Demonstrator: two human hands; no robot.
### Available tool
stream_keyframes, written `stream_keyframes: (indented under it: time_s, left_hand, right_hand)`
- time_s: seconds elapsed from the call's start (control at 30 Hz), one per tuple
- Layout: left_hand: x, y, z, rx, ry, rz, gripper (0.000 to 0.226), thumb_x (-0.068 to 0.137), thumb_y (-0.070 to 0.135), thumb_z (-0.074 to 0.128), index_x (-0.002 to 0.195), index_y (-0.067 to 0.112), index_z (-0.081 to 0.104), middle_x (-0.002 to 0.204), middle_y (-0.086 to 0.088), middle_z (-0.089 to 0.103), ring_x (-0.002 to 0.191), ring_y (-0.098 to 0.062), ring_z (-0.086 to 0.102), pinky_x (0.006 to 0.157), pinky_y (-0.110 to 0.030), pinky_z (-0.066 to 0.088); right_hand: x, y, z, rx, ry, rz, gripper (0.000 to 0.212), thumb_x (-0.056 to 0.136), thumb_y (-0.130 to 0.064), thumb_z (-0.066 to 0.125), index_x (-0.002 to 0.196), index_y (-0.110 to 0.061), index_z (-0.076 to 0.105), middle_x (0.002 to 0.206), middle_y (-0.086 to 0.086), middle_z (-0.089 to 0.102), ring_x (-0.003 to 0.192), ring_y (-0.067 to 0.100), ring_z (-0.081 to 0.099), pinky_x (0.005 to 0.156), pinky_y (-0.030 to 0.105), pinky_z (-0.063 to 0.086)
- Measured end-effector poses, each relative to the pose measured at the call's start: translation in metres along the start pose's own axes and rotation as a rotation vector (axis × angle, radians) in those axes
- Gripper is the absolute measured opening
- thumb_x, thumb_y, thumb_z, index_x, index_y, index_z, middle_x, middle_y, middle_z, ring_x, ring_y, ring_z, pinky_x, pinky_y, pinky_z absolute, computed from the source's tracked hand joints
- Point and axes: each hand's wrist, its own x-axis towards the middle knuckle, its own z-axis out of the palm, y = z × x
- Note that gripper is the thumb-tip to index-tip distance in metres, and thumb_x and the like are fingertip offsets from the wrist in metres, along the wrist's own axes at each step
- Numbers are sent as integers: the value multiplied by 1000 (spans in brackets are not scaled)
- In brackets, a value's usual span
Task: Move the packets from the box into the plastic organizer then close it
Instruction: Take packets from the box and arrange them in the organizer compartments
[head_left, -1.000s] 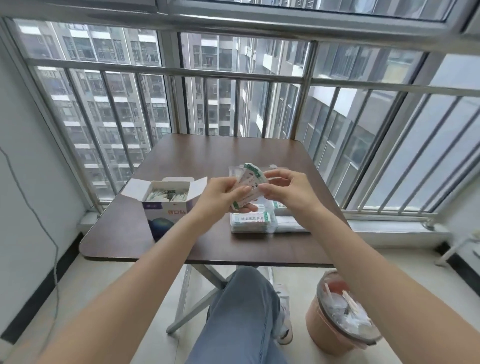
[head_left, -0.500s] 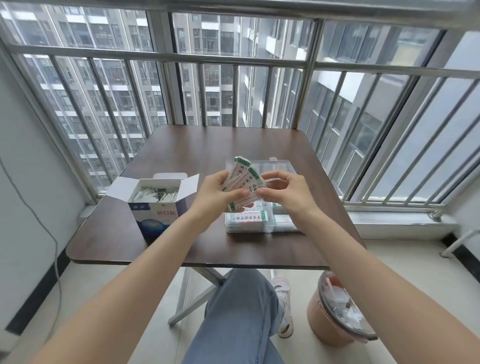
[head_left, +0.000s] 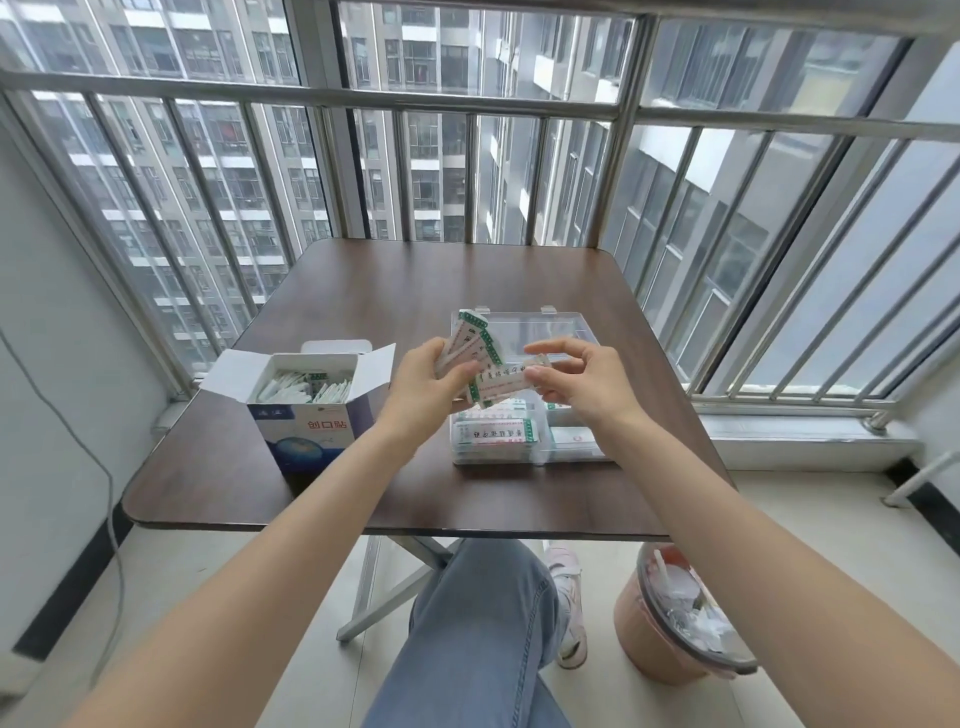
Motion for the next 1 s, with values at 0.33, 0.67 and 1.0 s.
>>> stream_keyframes:
  time_s: [0.33, 0.67, 1.0]
  left_hand:
    - [7, -9, -3, 417, 150, 111, 9, 100, 13, 38, 94, 11, 45, 105, -13, 63, 99, -27, 57, 78, -31, 40]
    - [9, -10, -2, 93, 107, 32, 6, 98, 7, 44, 100, 8, 49, 79, -1, 62, 54, 0, 57, 55, -15, 48]
    - [7, -5, -1, -123, 39, -42, 11, 89, 7, 62, 98, 9, 56, 76, -3, 65, 48, -1, 59, 50, -14, 48]
  right_hand:
    - [26, 10, 17, -381, 48, 33, 6, 85, -9, 67, 88, -15, 66, 84, 8, 70, 59, 9, 60, 57, 17, 48]
    - [26, 9, 35, -1025, -26, -63, 9, 83, -24, 69, 91, -20, 70, 103, 2, 69, 98, 24, 63, 71, 29, 42]
    - [25, -13, 19, -99, -208, -3, 24, 86, -7, 65, 105, -19, 59, 93, 0, 65, 77, 8, 60, 58, 19, 43]
